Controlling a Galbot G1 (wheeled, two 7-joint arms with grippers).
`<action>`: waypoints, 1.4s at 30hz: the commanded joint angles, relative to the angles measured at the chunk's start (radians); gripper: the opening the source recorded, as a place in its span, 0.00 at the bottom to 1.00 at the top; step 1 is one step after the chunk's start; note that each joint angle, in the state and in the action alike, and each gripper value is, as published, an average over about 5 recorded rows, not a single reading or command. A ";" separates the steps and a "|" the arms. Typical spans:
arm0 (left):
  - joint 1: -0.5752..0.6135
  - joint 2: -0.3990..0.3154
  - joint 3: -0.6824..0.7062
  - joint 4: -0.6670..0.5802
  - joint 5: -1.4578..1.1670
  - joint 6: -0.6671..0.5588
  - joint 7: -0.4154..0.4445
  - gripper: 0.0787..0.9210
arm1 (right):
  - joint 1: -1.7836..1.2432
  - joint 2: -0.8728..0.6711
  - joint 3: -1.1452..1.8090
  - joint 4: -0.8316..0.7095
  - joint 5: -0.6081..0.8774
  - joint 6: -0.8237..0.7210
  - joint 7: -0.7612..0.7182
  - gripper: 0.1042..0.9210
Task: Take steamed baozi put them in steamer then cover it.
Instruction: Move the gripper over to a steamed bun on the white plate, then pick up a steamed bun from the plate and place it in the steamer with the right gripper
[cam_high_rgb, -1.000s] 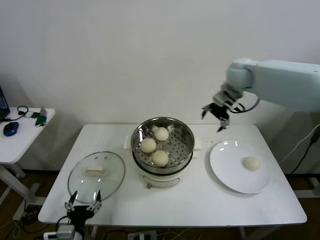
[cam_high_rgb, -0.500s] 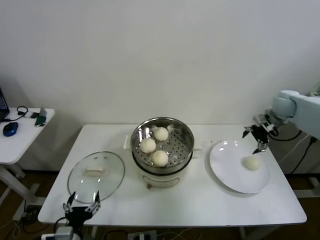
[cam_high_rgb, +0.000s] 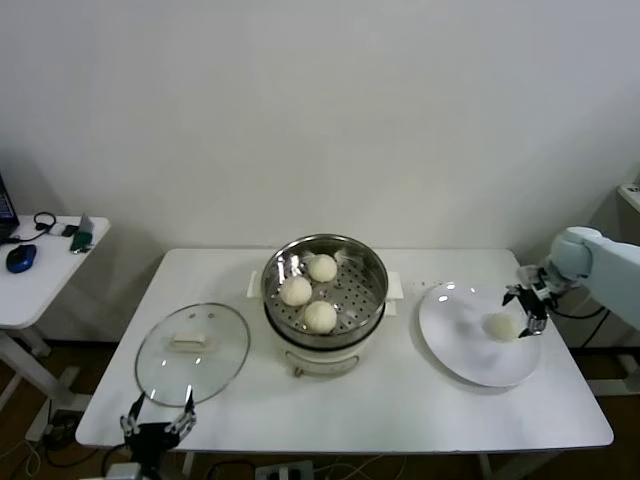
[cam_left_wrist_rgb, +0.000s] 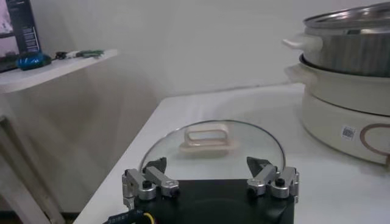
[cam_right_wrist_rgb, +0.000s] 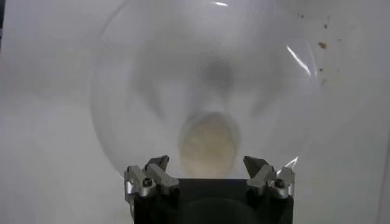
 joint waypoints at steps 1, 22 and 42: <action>0.004 -0.002 0.001 0.002 0.001 -0.002 -0.001 0.88 | -0.127 0.054 0.143 -0.126 -0.053 0.014 0.022 0.88; 0.009 -0.004 -0.002 -0.001 -0.005 -0.009 -0.003 0.88 | 0.002 0.022 0.041 -0.021 0.049 -0.013 -0.005 0.73; 0.004 -0.003 -0.019 -0.003 -0.029 0.003 -0.003 0.88 | 0.904 0.151 -0.446 0.654 0.701 -0.312 0.064 0.69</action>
